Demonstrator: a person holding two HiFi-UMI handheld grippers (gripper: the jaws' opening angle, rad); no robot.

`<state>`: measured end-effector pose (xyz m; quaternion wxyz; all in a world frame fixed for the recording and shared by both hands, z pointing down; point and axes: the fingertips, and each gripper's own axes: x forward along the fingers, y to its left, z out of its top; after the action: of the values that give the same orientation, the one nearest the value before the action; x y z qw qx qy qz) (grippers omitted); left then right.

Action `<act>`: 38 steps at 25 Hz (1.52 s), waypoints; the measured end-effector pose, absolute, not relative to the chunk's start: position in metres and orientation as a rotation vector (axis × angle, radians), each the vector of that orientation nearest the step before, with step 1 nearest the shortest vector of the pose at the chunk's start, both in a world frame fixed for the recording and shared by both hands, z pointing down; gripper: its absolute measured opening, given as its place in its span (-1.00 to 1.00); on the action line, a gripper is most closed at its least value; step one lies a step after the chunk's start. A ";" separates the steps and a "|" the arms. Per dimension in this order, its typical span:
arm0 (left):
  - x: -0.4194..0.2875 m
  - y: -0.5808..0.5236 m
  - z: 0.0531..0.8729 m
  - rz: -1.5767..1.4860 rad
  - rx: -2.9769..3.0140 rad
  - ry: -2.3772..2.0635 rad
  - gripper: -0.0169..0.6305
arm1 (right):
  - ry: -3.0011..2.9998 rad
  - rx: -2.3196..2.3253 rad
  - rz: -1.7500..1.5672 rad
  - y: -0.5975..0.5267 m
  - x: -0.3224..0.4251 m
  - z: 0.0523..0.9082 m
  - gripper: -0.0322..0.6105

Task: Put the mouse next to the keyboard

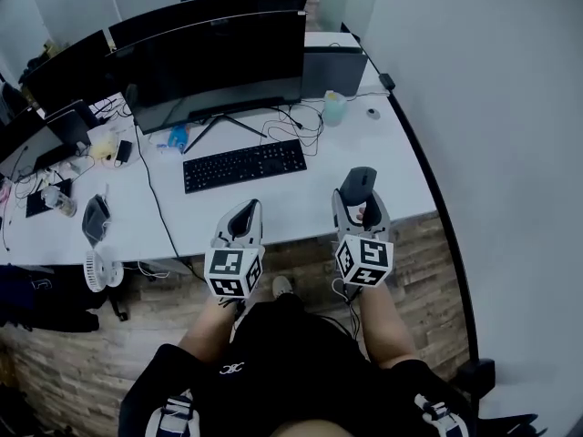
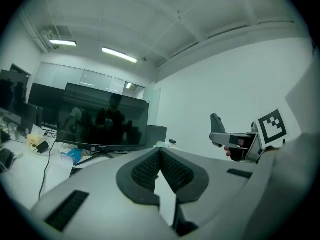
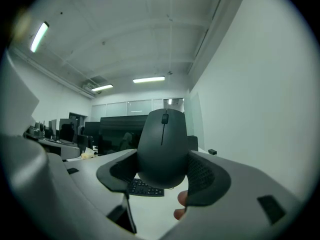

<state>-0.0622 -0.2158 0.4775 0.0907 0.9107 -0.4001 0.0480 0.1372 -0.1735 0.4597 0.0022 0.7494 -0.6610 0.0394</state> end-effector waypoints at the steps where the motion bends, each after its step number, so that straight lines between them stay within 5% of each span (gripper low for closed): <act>1: -0.059 -0.230 0.482 0.147 2.694 -1.186 -0.91 | -2.066 2.343 0.145 -0.188 0.142 0.465 0.06; 13: -0.023 -0.372 0.501 0.160 2.684 -1.179 -0.91 | -2.006 2.296 0.267 -0.344 0.187 0.507 0.06; 38: 0.021 -0.412 0.499 0.202 2.480 -1.516 -0.91 | -1.768 1.848 0.798 -0.447 0.295 0.709 0.06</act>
<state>0.0214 -0.4123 0.4986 0.1139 0.8456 -0.5169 0.0690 0.2948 -0.4466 0.7093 0.2293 0.6714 -0.6422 0.2901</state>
